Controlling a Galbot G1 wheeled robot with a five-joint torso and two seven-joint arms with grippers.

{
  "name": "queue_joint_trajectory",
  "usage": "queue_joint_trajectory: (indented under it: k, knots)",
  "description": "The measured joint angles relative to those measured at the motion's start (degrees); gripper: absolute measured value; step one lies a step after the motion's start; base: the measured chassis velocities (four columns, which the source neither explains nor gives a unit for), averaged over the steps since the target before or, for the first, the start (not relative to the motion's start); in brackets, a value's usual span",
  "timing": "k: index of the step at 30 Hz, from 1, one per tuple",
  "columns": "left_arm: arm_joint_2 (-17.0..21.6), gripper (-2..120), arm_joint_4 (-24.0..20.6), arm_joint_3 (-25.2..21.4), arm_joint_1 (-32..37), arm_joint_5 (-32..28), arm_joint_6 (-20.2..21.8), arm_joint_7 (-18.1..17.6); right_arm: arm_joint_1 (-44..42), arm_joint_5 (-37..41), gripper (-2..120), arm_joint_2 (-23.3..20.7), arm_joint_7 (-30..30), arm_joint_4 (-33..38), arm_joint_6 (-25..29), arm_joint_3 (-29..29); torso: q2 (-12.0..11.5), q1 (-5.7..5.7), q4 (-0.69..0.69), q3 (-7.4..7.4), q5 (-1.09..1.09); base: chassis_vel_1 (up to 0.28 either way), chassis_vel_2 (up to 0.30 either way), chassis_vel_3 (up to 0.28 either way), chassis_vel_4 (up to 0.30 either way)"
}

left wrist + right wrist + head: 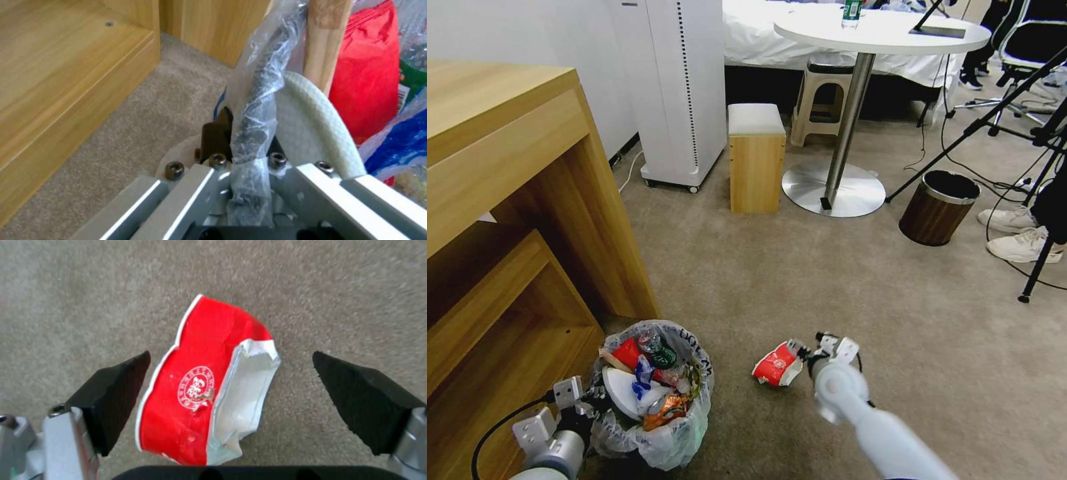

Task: Pick up the trash bin and place the garbage on the floor into it.

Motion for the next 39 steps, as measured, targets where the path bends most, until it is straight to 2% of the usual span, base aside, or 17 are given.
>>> queue_joint_trajectory:
  k: [2,4,6,10,21,22,25,30,33,34,35,38,39]
  knots:
    - [0.0,0,0.01,-0.05,0.02,-0.04,-0.04,-0.02,0.35,-0.44,91,0.32,-0.59,-0.98,0.07,-0.39,0.0,0.0,0.0,0.0,0.0,0.0,0.0,0.0,0.0]
    - [-0.14,0,0.24,0.01,-0.06,-0.12,-0.14,-0.03,1.31,-1.59,84,1.68,-1.26,-3.1,0.22,-1.51,0.0,0.0,0.0,0.0,0.0,0.0,0.0,0.0,0.0]
    - [-0.15,0,0.26,0.03,-0.07,-0.12,-0.16,-0.03,1.39,-1.72,84,1.78,-1.31,-3.23,0.24,-1.62,0.0,0.0,0.0,0.0,0.0,0.0,0.0,0.0,0.0]
    - [-0.31,0,0.56,0.29,-0.33,-0.14,-0.3,-0.04,2.2,-3.45,76,2.9,-2.36,-5.18,0.65,-2.98,0.0,0.0,0.0,0.0,-0.01,0.0,0.0,0.0,0.0]
    - [-0.44,0,0.44,0.92,-0.33,-0.18,-0.55,-0.09,2.37,-8.05,40,5.18,-3.92,-8.87,2.32,-5.11,0.0,0.0,0.0,0.0,0.0,0.0,0.0,0.0,0.0]
    - [-0.44,0,0.44,0.92,-0.33,-0.18,-0.55,-0.09,2.37,-8.05,40,5.18,-3.92,-8.87,2.32,-5.11,0.0,0.0,0.0,0.0,0.0,0.0,0.0,0.0,0.0]
    - [-0.45,0,0.46,1.11,-0.24,-0.18,-0.74,-0.1,2.03,-9.67,26,5.06,-5.19,-9.83,2.68,-5.36,0.0,0.0,0.0,0.0,0.0,0.0,0.0,0.0,0.0]
    - [-0.45,0,0.57,1.39,-0.23,-0.12,-1.13,-0.1,1.76,-10.98,18,4.91,-5.59,-10.59,3.03,-5.45,0.0,0.0,0.0,0.0,0.01,0.0,0.0,0.0,0.0]
    - [-0.38,0,0.58,1.39,-0.19,-0.11,-1.2,-0.1,1.51,-11.97,7,4.48,-6.1,-10.64,3.28,-5.49,0.0,0.0,0.01,0.0,0.01,0.0,0.0,0.0,0.0]
    - [-0.38,0,0.58,1.39,-0.19,-0.11,-1.2,-0.1,1.51,-11.97,7,4.48,-6.1,-10.64,3.28,-5.49,0.0,0.0,0.01,0.0,0.01,0.0,0.0,0.0,0.0]
    - [-0.3,0,0.64,1.38,-0.17,-0.11,-1.26,-0.1,1.39,-12.55,0,4.07,-6.43,-10.49,3.57,-5.5,0.0,0.0,0.0,0.0,0.01,0.0,0.0,0.0,0.0]
    - [-0.26,0,0.73,1.35,-0.12,-0.1,-1.32,-0.1,1.15,-13.12,0,3.19,-6.85,-9.69,4.09,-5.45,0.0,0.0,0.01,0.0,0.02,0.0,0.0,0.0,0.0]
    - [-0.27,0,0.75,1.32,-0.05,-0.08,-1.33,-0.1,0.68,-13.15,0,1.65,-7.13,-7.65,4.2,-5.1,0.0,0.0,0.0,0.0,0.02,0.0,0.0,0.0,0.0]
